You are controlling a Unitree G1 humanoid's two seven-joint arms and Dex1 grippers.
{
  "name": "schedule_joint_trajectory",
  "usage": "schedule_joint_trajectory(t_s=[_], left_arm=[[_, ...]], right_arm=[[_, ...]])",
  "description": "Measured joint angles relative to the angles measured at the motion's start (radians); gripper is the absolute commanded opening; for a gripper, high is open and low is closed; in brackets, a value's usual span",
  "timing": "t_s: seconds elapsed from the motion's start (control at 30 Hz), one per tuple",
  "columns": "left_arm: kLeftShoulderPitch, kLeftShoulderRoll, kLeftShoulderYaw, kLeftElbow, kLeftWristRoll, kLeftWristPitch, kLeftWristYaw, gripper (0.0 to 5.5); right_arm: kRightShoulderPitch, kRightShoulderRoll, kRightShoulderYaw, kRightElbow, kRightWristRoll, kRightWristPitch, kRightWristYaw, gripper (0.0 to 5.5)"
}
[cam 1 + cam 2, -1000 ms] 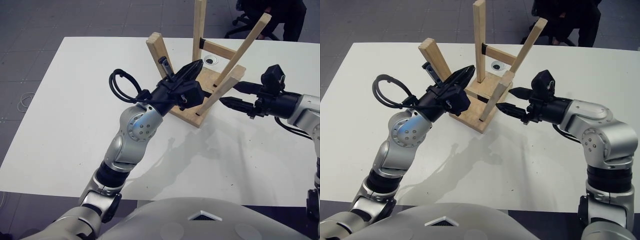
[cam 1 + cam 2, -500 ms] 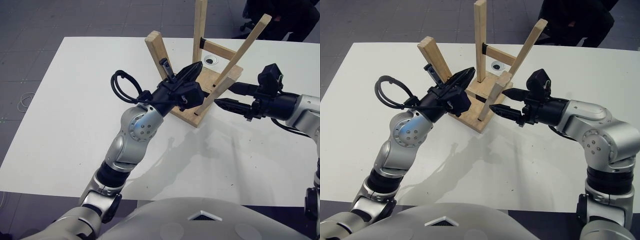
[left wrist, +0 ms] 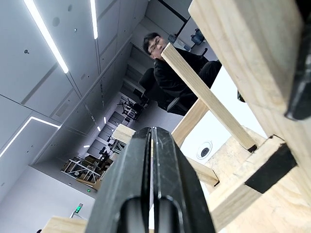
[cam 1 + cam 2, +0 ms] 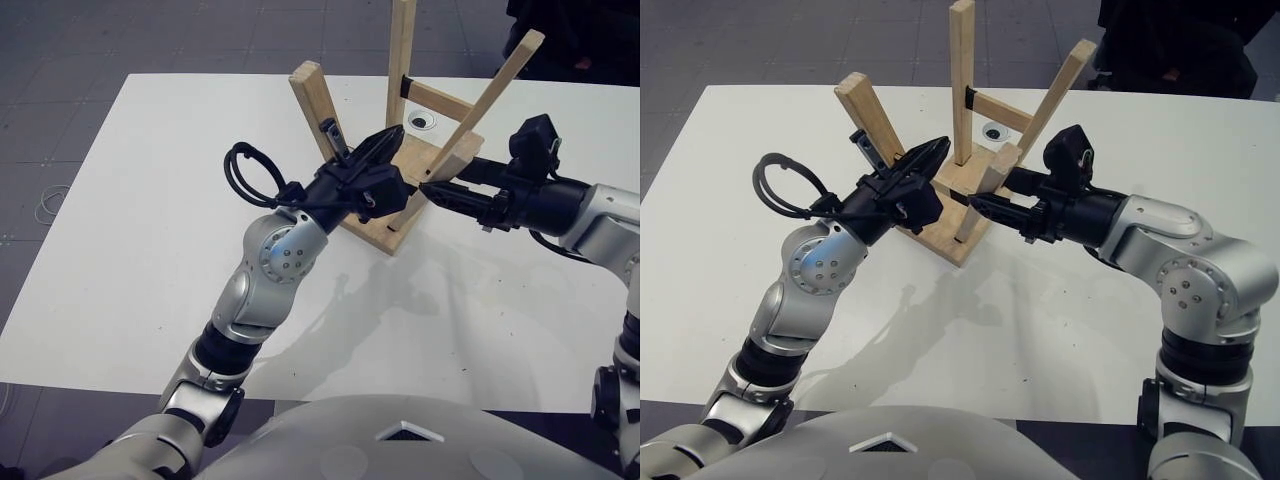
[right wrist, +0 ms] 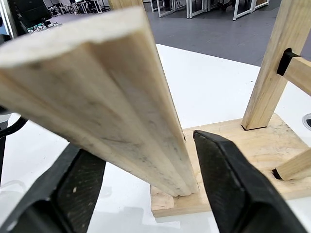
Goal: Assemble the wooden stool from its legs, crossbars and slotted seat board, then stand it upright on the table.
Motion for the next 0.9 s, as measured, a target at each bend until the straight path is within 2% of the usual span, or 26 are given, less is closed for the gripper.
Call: schedule_joint_trajectory(t_s=[0.1, 0.2, 0.6, 0.9], left_arm=[[-0.001, 0.011, -0.01, 0.02, 0.037, 0.007, -0.006, 0.1], [-0.003, 0.011, -0.041, 0.03, 0.062, 0.028, -0.041, 0.1], [-0.055, -0.01, -0.049, 0.075, 0.105, 0.071, -0.05, 0.1], [-0.051, 0.0, -0.108, 0.068, 0.128, 0.134, -0.169, 0.1]], right_arm=[[-0.006, 0.0, 0.0, 0.004, -0.01, -0.006, -0.005, 2.37], [-0.006, 0.0, 0.0, 0.004, -0.012, -0.011, -0.005, 2.35], [-0.005, -0.008, 0.018, 0.008, -0.024, -0.034, 0.013, 2.31], [-0.019, -0.027, 0.042, 0.017, -0.03, -0.035, 0.032, 2.31]])
